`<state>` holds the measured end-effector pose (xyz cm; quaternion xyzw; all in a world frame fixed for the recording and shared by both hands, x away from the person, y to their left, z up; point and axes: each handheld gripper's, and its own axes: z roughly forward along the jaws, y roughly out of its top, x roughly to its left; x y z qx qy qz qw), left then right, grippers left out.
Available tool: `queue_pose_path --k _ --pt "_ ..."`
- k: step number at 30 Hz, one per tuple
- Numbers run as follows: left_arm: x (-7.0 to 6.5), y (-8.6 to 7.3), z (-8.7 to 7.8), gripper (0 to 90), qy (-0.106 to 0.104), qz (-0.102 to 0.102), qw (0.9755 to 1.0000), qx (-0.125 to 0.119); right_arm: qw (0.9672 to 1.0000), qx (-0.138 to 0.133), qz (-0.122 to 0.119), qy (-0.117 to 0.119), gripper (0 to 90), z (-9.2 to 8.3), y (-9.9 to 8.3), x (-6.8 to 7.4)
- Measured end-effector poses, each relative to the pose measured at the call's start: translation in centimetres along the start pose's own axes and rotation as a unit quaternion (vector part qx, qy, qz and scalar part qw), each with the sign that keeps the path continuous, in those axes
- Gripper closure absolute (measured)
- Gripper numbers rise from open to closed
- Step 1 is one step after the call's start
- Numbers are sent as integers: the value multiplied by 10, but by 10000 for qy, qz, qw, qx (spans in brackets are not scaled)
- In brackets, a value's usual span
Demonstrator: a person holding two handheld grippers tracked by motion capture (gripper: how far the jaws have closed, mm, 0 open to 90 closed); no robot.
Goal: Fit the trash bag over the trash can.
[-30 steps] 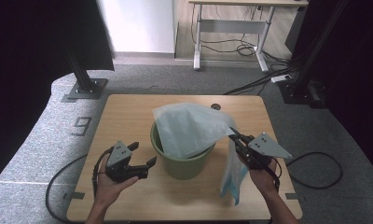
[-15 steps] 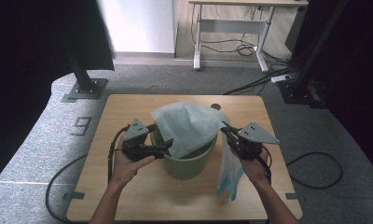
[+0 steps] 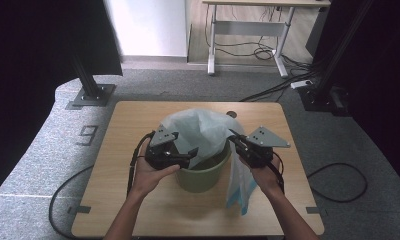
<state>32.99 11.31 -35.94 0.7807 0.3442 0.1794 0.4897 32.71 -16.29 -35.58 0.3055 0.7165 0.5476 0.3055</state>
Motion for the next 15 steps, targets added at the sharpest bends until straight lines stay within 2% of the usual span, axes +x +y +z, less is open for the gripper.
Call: queue_pose_path --k 4,8,15 --pt "-4 5 8 147 -43 -29 10000 30 10000 30 37 -5 879 5 3 -1" --pt "-10 10 15 146 -85 26 9999 48 10000 59 24 -13 879 9 7 0" --pt "-15 18 27 147 18 11 9999 104 10000 27 85 -39 879 14 12 3"
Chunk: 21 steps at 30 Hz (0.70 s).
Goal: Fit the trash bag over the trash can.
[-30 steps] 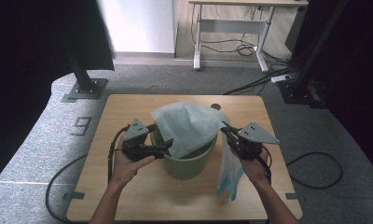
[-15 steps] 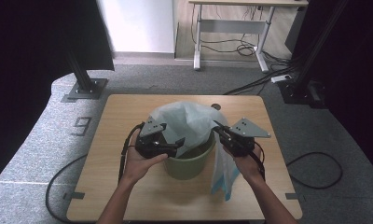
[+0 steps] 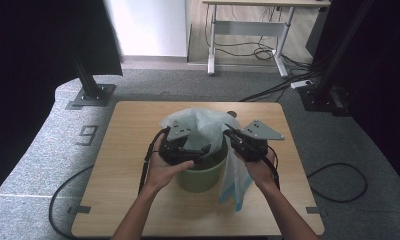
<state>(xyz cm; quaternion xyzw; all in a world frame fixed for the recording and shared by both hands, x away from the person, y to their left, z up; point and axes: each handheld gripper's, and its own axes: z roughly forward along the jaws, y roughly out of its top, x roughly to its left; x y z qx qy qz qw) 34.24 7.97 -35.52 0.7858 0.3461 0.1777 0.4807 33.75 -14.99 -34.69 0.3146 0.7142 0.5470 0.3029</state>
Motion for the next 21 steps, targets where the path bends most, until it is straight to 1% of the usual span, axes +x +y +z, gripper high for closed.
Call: queue_pose_path --k 3,4,8,9,11,13,15,17,21 --pt "-1 3 8 147 -19 -50 10000 40 10000 10 31 18 879 2 0 1" --pt "-2 4 11 147 -56 -45 10000 68 10000 10 33 22 879 3 1 1" --pt "-5 6 21 148 -72 -14 9998 186 9999 -25 115 -27 879 3 1 0" --pt "-5 6 23 151 -62 -1 9998 181 9999 -27 130 -35 879 3 1 0" --pt "-6 8 23 173 23 15 9998 178 9999 -26 144 -28 879 3 1 0" --pt "-7 10 23 199 49 31 9998 178 9999 -33 150 -5 879 3 1 0" --pt "-8 12 22 250 61 17 9998 192 9999 -46 136 22 879 3 0 1" --pt "-9 14 22 315 20 6 9998 210 9999 -44 134 51 878 3 0 2" --pt "-9 16 21 441 -138 -16 9996 255 9999 -45 135 79 876 1 -1 3"
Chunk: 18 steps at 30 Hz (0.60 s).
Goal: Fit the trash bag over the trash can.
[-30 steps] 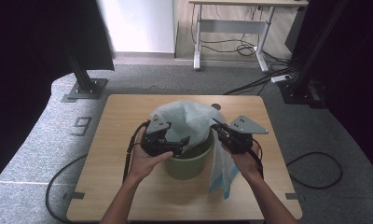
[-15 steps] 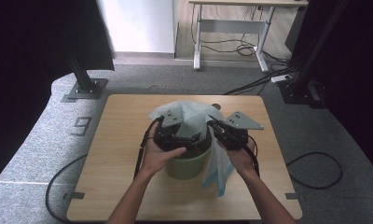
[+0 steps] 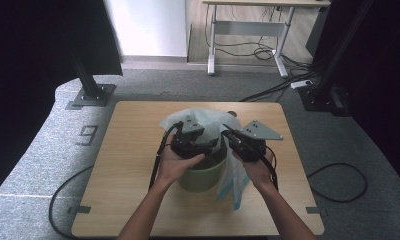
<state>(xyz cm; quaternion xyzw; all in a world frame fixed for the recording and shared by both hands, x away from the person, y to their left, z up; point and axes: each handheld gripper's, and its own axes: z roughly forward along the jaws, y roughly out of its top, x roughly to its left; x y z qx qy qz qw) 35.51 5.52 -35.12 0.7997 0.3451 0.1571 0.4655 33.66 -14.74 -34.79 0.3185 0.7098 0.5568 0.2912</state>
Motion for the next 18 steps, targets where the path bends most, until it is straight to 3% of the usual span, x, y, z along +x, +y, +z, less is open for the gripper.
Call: queue_pose_path --k 5,12,18 --pt "0 1 -2 616 -210 -70 9996 -146 10000 -31 35 45 874 -2 0 0" --pt "0 4 -2 762 -461 -78 9988 -146 9999 -67 79 98 870 -5 0 -1" --pt "-1 4 -1 848 -553 -62 9983 -153 9998 -76 94 178 853 -7 -1 -1"
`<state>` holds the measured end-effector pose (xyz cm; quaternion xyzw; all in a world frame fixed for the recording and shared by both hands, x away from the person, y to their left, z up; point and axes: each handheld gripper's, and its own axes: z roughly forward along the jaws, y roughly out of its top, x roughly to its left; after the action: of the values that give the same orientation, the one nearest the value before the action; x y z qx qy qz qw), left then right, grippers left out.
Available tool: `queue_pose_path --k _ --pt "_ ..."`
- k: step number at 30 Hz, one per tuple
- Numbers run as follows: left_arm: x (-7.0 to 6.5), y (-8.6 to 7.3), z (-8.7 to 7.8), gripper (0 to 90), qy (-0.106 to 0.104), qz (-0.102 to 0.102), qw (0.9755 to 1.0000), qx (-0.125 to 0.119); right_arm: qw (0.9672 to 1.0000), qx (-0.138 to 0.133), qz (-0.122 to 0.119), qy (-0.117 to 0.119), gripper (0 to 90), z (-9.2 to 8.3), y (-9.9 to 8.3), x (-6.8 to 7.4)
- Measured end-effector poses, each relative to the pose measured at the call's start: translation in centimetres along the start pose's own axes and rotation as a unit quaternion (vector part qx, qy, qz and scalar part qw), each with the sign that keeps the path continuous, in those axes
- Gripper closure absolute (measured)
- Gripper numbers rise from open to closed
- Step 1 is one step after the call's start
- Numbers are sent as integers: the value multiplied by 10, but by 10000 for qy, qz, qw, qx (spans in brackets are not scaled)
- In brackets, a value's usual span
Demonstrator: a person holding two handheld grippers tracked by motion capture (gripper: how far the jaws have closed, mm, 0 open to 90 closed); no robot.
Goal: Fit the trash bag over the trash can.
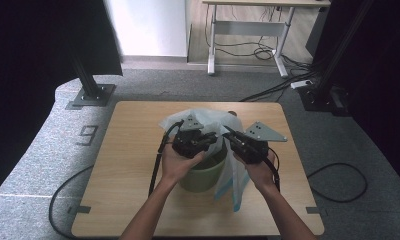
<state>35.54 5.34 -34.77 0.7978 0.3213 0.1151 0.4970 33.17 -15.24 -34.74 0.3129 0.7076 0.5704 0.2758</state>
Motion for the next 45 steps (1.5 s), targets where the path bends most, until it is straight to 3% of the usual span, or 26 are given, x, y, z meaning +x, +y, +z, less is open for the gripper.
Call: queue_pose_path --k 4,7,12,18,24,28,33,36,39,45 --pt "1 0 -1 894 -29 -40 10000 -47 10000 -18 14 89 781 -2 -3 -1" --pt "3 0 -2 896 -23 -86 9999 -64 9999 -128 -8 -18 612 -8 -5 1" --pt "6 -1 -4 897 14 -137 9999 -60 9997 -221 111 -31 433 -29 -16 4" --pt "8 -3 -4 897 -11 -182 9998 -70 9994 -56 329 -84 331 -46 -59 10" --pt "6 -3 -4 896 -25 -158 9999 -37 9967 384 677 -214 307 -33 -106 12" --pt "7 -3 -6 896 -32 -178 9998 -45 9952 556 663 -460 376 -20 -121 12" --pt "6 -3 -9 896 -77 -161 9998 -58 9952 656 489 -536 741 -16 -128 4" --pt "5 -3 -10 896 -124 -126 9998 -42 9954 553 259 -732 878 -24 -126 -2" --pt "4 -4 -11 896 -242 -103 9997 -14 9951 400 186 -884 885 -34 -119 -9" --pt "-7 -6 -13 895 -517 78 9986 76 9938 -20 -106 -1103 885 -64 -87 -16"
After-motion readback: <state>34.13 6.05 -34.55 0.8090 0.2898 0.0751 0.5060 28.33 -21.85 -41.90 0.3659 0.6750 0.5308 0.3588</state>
